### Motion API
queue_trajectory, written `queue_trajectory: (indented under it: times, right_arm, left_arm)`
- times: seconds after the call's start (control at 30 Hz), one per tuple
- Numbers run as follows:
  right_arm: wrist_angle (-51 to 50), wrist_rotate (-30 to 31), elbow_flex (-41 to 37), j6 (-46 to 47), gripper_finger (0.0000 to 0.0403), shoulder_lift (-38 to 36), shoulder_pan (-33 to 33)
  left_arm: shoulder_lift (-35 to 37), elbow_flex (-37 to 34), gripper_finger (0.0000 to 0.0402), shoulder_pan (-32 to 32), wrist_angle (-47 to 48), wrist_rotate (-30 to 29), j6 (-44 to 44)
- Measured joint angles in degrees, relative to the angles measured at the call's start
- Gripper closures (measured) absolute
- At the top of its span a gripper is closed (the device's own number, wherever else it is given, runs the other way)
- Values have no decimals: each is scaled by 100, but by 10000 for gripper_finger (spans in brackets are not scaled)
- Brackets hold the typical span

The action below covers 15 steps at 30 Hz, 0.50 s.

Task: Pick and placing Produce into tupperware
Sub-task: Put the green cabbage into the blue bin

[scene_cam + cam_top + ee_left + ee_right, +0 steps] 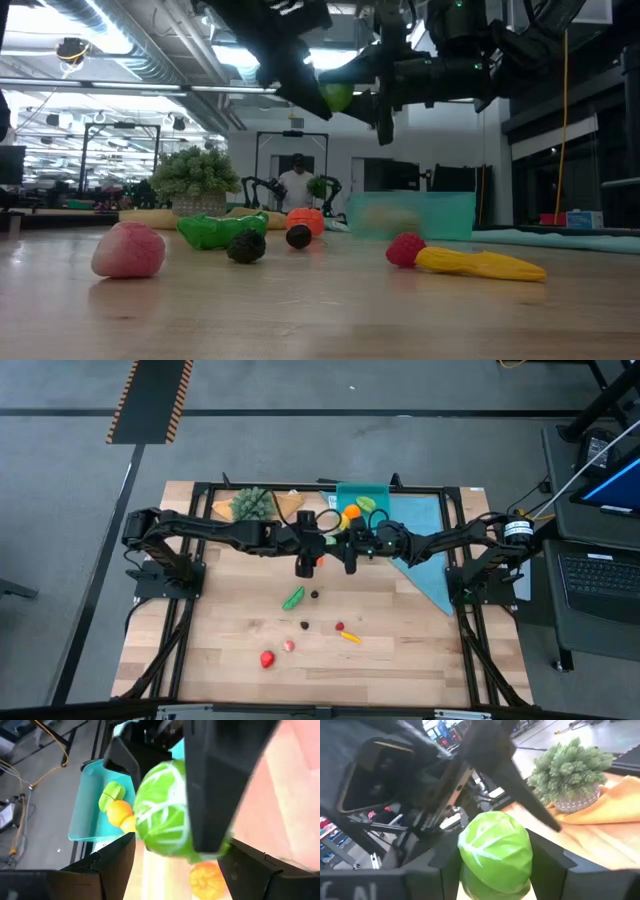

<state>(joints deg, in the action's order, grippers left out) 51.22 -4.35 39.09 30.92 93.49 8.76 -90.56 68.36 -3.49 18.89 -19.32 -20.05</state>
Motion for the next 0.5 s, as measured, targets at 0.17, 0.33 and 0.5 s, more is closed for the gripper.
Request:
queue_trajectory:
  times: [0.17,0.33,0.5]
  right_arm:
    - [-42,-295,-11,-16,225,-51,156]
    - [-227,-510,-9,-147,222,-187,336]
    - [-864,-660,-13,-386,222,-389,678]
  left_arm:
    - [395,-9,134,2,274,10,221]
    - [782,-321,134,0,337,-5,391]
    - [1267,-800,138,0,334,-11,715]
